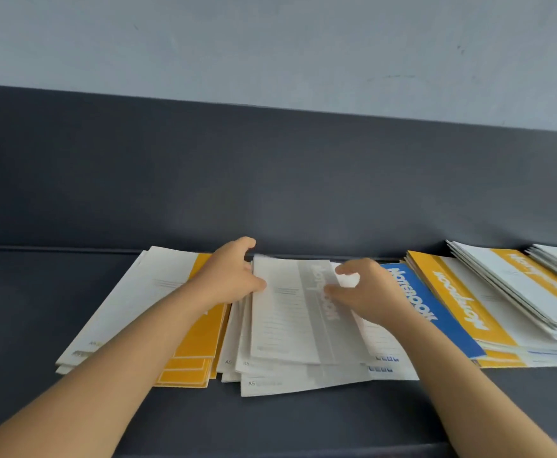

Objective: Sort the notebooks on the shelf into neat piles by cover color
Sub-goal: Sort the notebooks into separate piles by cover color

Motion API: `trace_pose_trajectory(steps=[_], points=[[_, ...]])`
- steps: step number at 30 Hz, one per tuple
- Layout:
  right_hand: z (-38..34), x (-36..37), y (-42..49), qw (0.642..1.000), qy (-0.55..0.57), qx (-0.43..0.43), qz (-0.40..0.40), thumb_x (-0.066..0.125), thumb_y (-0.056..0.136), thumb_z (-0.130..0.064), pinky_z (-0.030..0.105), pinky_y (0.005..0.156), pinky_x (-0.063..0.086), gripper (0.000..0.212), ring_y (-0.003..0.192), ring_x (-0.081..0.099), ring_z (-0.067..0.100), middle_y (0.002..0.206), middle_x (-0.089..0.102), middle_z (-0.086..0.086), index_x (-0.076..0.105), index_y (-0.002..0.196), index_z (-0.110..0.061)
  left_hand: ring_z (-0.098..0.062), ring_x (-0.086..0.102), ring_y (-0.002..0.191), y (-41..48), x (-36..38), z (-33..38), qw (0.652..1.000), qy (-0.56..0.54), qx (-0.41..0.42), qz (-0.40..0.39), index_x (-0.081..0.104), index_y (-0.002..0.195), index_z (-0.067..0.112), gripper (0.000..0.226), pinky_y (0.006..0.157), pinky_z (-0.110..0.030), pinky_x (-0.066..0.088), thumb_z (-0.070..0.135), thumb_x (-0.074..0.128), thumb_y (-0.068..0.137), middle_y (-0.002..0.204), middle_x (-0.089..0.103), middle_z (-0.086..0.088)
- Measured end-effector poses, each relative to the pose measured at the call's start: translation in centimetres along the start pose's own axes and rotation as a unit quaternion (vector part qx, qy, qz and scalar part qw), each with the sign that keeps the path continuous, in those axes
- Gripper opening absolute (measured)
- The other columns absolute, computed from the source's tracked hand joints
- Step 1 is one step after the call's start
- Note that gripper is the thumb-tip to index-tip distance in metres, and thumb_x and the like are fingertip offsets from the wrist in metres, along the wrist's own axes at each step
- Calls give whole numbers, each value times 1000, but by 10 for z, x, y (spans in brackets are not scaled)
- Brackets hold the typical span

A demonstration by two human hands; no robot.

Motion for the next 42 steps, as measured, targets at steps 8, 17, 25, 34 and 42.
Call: trace_pose_trajectory(steps=[8,17,25,34,42], points=[[-1,10,1,999,-35,-22,-22,60,89,-40,29,93,40,45,122,49,21,135,52,2,60,126,-14,-2,-22,143,-56,73,35,918,262,140,-263,-7,150,45,131,122,-41,2,71,78,54,155,-20,27],[-9,15,-1,997,-26,-54,-40,60,89,-29,21,78,38,37,102,54,13,133,53,-2,61,125,-23,-5,2,147,-48,66,32,923,287,154,-204,12,151,44,96,117,-31,15,63,67,75,159,2,23],[5,-15,-2,998,14,-49,-29,55,93,-38,21,81,39,41,110,57,14,133,56,-5,56,130,-20,-4,6,146,-45,64,49,935,264,115,-208,16,151,43,110,120,-35,17,86,56,59,158,7,25],[154,-158,-3,971,-226,55,62,45,95,-45,36,96,40,50,124,46,28,133,53,8,46,135,-14,-12,33,139,-21,131,189,941,279,179,-63,26,150,27,76,111,-32,27,70,38,89,154,32,10],[221,-168,-7,989,-142,22,-27,29,100,-24,34,78,45,32,85,55,28,91,60,9,57,93,-9,-18,54,117,37,234,256,995,50,59,-54,42,141,20,69,95,-35,46,58,59,86,132,56,2]])
Point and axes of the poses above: each hand's wrist, its own y-axis towards the middle knuckle, its own x-axis out of the palm, z = x × y, the point moved 10 cm from there along y, towards the middle knuckle
